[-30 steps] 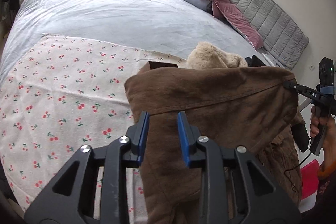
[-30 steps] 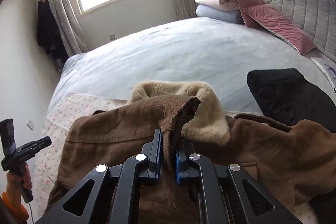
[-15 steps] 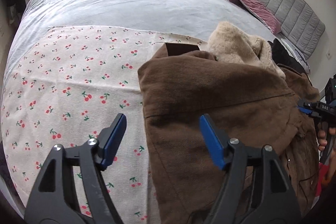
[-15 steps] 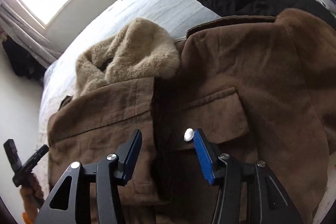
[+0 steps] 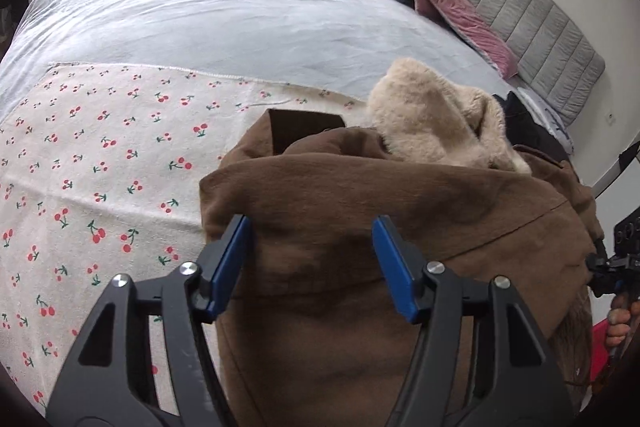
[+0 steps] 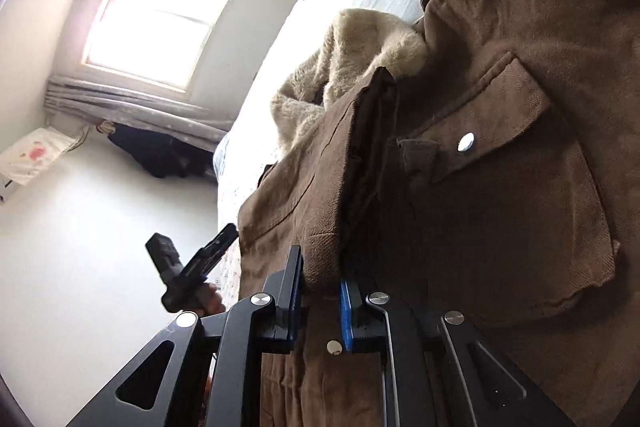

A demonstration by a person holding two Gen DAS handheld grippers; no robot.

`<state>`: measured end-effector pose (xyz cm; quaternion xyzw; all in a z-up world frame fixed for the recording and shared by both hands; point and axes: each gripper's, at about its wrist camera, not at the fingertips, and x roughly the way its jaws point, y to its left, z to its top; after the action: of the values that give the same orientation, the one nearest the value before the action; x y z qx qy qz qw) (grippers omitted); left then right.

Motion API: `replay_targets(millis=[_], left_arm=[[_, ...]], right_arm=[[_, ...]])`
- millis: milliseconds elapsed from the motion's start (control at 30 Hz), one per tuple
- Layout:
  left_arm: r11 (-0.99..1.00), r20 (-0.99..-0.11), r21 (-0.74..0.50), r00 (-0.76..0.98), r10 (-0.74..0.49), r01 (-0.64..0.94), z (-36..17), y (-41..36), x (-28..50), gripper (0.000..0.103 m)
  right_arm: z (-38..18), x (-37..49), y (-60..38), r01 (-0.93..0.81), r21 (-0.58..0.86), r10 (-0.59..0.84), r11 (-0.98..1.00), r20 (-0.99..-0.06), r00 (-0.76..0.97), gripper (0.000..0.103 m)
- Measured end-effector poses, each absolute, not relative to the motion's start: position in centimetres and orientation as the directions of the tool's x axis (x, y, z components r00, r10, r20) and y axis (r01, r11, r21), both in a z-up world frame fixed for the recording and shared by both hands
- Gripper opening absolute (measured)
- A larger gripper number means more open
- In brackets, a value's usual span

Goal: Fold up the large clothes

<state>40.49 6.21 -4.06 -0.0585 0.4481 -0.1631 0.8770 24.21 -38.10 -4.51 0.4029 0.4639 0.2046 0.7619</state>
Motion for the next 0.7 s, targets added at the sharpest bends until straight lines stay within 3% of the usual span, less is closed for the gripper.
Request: replay_targets(millis=[133, 233, 333, 400, 433, 567, 700], left_arm=[[0.952, -0.799, -0.234, 0.519, -0.305, 0.199, -7.1, 6.8, 41.2, 0.072], [0.957, -0.802, -0.23, 0.522, -0.29, 0.178, -6.4, 7.1, 40.6, 0.072], [0.958, -0.796, -0.229, 0.534, -0.286, 0.172, -5.0, 7.2, 39.1, 0.072], [0.958, -0.786, -0.217, 0.549, -0.285, 0.188, -4.0, 7.0, 37.5, 0.072], [0.959, -0.777, -0.213, 0.562, -0.284, 0.19, -3.5, 7.0, 36.7, 0.072], [0.966, -0.783, -0.218, 0.565, -0.259, 0.141, -2.0, 6.8, 34.0, 0.085], [0.966, -0.792, -0.239, 0.556, -0.252, 0.098, -0.6, 6.6, 31.1, 0.09]], right_arm=[[-7.5, 24.4, -36.5, 0.123, 0.642, 0.572, 0.757, -0.742, 0.351, 0.016], [-7.1, 24.1, -35.6, 0.082, 0.62, 0.553, 0.781, -0.746, 0.371, 0.02], [-5.5, 23.6, -35.6, 0.069, 0.602, 0.53, 0.796, -0.746, 0.403, 0.036], [-4.1, 22.8, -35.8, 0.068, 0.538, 0.458, 0.84, -0.771, 0.441, 0.066], [-3.4, 22.3, -36.0, 0.063, 0.515, 0.433, 0.855, -0.775, 0.46, 0.069], [-1.7, 20.7, -38.6, 0.102, 0.47, 0.364, 0.877, -0.786, 0.5, 0.071], [0.0, 18.6, -42.8, 0.175, 0.459, 0.28, 0.871, -0.757, 0.59, 0.073]])
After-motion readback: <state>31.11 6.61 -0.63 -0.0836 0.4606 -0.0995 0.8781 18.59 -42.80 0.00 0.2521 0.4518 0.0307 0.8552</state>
